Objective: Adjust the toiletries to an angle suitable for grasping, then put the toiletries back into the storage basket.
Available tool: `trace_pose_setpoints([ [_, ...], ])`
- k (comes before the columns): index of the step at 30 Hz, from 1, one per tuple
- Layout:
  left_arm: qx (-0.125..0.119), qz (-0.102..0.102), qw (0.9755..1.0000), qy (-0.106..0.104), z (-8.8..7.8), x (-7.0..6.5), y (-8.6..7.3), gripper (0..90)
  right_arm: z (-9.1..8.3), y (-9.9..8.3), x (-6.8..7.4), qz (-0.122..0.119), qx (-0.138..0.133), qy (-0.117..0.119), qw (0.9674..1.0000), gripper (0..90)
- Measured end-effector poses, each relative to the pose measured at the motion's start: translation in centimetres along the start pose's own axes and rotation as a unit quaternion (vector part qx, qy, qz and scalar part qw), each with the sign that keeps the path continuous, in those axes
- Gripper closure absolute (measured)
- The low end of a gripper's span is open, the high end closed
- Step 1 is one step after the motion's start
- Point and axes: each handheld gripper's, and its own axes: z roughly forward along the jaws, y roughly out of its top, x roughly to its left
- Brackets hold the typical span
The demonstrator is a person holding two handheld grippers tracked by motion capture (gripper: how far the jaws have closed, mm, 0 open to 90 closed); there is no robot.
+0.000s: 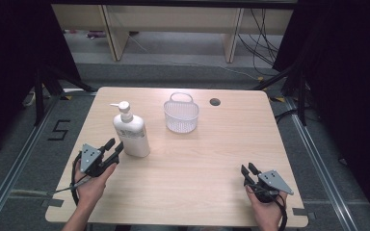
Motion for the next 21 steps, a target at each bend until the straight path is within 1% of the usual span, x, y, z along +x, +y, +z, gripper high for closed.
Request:
trace_pose_setpoints([
  [1, 0.001, 0.002, 1.0, 0.003, -0.4, -0.1, 0.3, 55.6, 0.0, 0.0, -0.1, -0.004, -0.001, -0.001, 1.0, 66.4],
  [2, -0.003, 0.002, 1.0, 0.002, -0.5, -0.1, 0.4, 53.2, 0.1, 0.0, -0.1, 0.005, -0.003, 0.002, 1.0, 65.9],
  [3, -0.004, 0.002, 1.0, 0.002, -0.6, -0.2, 0.6, 51.7, 0.2, 0.0, -0.1, 0.009, -0.003, 0.009, 0.9999, 65.6],
  [4, -0.004, 0.002, 1.0, 0.002, -0.6, -0.2, 0.6, 50.4, 0.2, 0.0, -0.1, 0.012, -0.002, 0.01, 0.9999, 65.3],
  [5, -0.011, 0.001, 0.9999, 0.0, -0.9, -0.5, 0.9, 49.2, 0.0, 0.0, -0.1, 0.016, -0.001, 0.003, 0.9999, 65.0],
  [6, -0.011, 0.001, 0.9999, 0.0, -0.9, -0.5, 0.9, 48.6, 0.1, 0.0, -0.2, 0.007, -0.005, 0.006, 0.9999, 64.8],
  [7, -0.023, 0.002, 0.9997, -0.005, -1.0, -0.7, 1.2, 47.9, 0.0, 0.0, -0.2, 0.0, -0.003, -0.003, 1.0, 64.5],
  [8, -0.019, 0.003, 0.9998, -0.002, -1.2, -0.8, 1.4, 47.9, 0.0, 0.0, -0.2, 0.0, -0.003, -0.003, 1.0, 64.5],
  [10, -0.027, 0.001, 0.9996, -0.005, -1.3, -1.0, 1.7, 46.8, 0.0, 0.0, -0.2, 0.003, -0.002, -0.001, 1.0, 64.1],
  [12, -0.031, 0.001, 0.9995, -0.004, -1.4, -1.1, 2.1, 46.1, -0.1, -0.1, 0.1, 0.022, 0.004, -0.001, 0.9997, 63.6],
  [13, -0.033, 0.002, 0.9995, -0.004, -1.5, -1.1, 2.2, 46.1, -0.1, -0.1, 0.1, 0.022, 0.004, -0.001, 0.9997, 63.6],
  [14, -0.038, 0.003, 0.9993, -0.004, -1.5, -1.2, 2.6, 46.0, 0.0, 0.0, -0.2, 0.002, -0.002, -0.003, 1.0, 63.3],
  [16, -0.039, 0.002, 0.9992, -0.004, -1.5, -1.2, 2.7, 45.9, 0.0, 0.0, -0.2, 0.004, -0.002, -0.003, 1.0, 63.1],
  [17, -0.043, 0.002, 0.9991, -0.002, -1.6, -1.3, 3.1, 45.8, 0.0, -0.1, 0.1, 0.022, 0.002, -0.001, 0.9998, 62.2],
  [21, -0.045, 0.004, 0.999, -0.001, -1.6, -1.5, 3.4, 45.6, -0.1, -0.1, 0.1, 0.024, 0.004, -0.001, 0.9997, 60.4],
])
